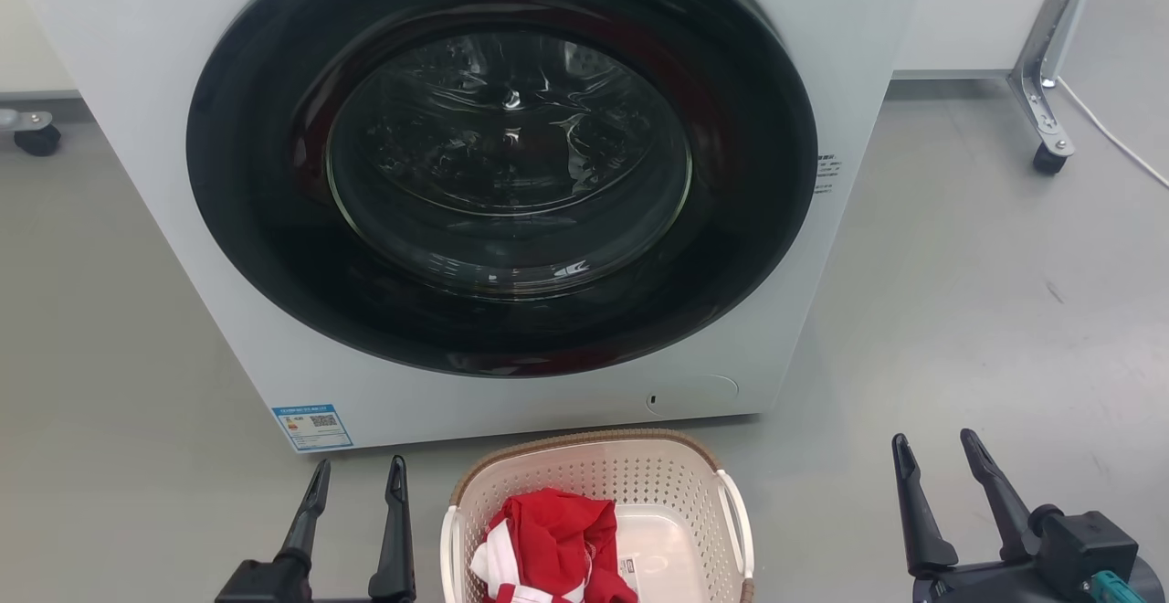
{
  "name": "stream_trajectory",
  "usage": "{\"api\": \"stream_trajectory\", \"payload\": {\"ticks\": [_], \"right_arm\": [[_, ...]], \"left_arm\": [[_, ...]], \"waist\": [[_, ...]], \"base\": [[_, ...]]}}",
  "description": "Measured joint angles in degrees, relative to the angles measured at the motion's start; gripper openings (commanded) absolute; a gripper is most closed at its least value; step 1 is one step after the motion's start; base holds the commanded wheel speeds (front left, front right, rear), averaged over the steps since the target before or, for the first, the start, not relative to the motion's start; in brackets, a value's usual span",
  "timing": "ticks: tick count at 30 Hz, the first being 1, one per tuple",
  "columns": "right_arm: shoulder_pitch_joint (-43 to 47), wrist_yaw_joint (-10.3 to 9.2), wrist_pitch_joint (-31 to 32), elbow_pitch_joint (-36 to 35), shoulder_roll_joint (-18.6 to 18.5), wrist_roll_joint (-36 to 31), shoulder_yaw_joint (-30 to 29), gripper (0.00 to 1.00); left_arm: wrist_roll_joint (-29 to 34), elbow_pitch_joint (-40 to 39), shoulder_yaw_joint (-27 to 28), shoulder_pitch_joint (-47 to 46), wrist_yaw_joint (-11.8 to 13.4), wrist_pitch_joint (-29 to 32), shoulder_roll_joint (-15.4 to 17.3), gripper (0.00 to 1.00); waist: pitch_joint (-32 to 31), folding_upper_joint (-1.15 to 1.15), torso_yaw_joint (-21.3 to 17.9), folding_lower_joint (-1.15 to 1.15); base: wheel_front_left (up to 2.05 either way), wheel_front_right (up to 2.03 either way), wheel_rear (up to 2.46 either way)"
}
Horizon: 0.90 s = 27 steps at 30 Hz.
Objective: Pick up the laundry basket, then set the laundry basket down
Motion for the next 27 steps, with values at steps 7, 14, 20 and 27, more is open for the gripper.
{"api": "stream_trajectory", "payload": {"ticks": [7,14,20,27], "right_arm": [[0.07,0.0,0.0,-0.43,0.41,-0.44,-0.81,1.0],[0.61,0.0,0.0,-0.75,0.9,-0.87,-1.58,1.0],[2.07,0.01,0.33,1.63,1.91,-0.94,-1.01,0.0],[2.39,0.68,1.36,2.16,2.77,1.81,-2.65,0.0]], "left_arm": [[1.49,-0.81,0.48,0.1,0.0,1.27,-0.45,1.0],[2.2,-2.07,0.76,0.41,0.0,2.4,-0.89,1.0],[2.14,0.27,0.37,1.64,-0.07,2.78,-0.97,0.0],[-0.76,1.15,1.41,2.05,-0.67,3.54,-1.09,0.0]], "waist": [[0.04,0.0,0.05,0.0],[0.18,0.0,0.15,0.0],[0.23,0.0,0.17,0.0],[0.2,0.0,0.2,0.0]], "base": [[0.0,0.0,0.0],[0.0,0.0,0.0],[0.0,0.0,0.0],[0.0,0.0,0.0]]}}
